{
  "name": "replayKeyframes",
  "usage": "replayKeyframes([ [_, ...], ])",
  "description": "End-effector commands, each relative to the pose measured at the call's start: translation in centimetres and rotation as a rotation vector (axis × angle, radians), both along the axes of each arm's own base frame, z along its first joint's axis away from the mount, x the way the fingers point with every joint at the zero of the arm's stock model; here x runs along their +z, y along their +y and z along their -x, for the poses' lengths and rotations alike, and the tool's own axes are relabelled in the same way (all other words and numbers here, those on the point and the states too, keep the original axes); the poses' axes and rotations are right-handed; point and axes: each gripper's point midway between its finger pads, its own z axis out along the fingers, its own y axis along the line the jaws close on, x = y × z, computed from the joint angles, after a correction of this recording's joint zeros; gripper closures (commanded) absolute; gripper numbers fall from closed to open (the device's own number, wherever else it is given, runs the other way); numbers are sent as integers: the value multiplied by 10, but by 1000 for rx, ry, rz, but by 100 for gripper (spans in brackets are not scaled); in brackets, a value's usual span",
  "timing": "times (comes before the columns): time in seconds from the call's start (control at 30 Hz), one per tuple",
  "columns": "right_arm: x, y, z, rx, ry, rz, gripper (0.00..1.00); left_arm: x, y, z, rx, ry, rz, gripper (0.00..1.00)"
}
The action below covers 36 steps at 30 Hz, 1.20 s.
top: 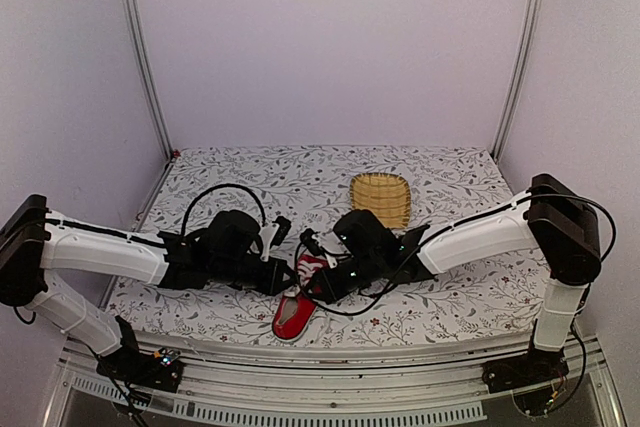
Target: Tie the shoes
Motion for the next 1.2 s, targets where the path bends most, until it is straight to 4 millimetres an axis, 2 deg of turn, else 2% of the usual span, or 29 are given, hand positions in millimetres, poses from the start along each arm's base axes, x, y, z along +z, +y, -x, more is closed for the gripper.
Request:
replayKeyframes([
  [0.0, 5, -9, 4, 14, 16, 5, 98, 6, 0, 2, 4, -15, 19, 100],
  [0.17, -1, -16, 8, 14, 31, 23, 98, 6, -2, 2, 1, -13, 24, 100],
  [0.43, 10, -18, 6, 6, 9, 18, 98, 5, -2, 3, -1, -14, 25, 100],
  [0.67, 25, -2, -3, 11, -30, -29, 98, 6, -3, 2, -5, -15, 30, 100],
  [0.93, 13, 13, -8, 38, -27, -26, 98, 7, -3, 2, -6, -16, 28, 100],
  [1.17, 1, 13, -1, 56, 0, -20, 98, 7, 1, -1, 24, -19, 25, 100],
])
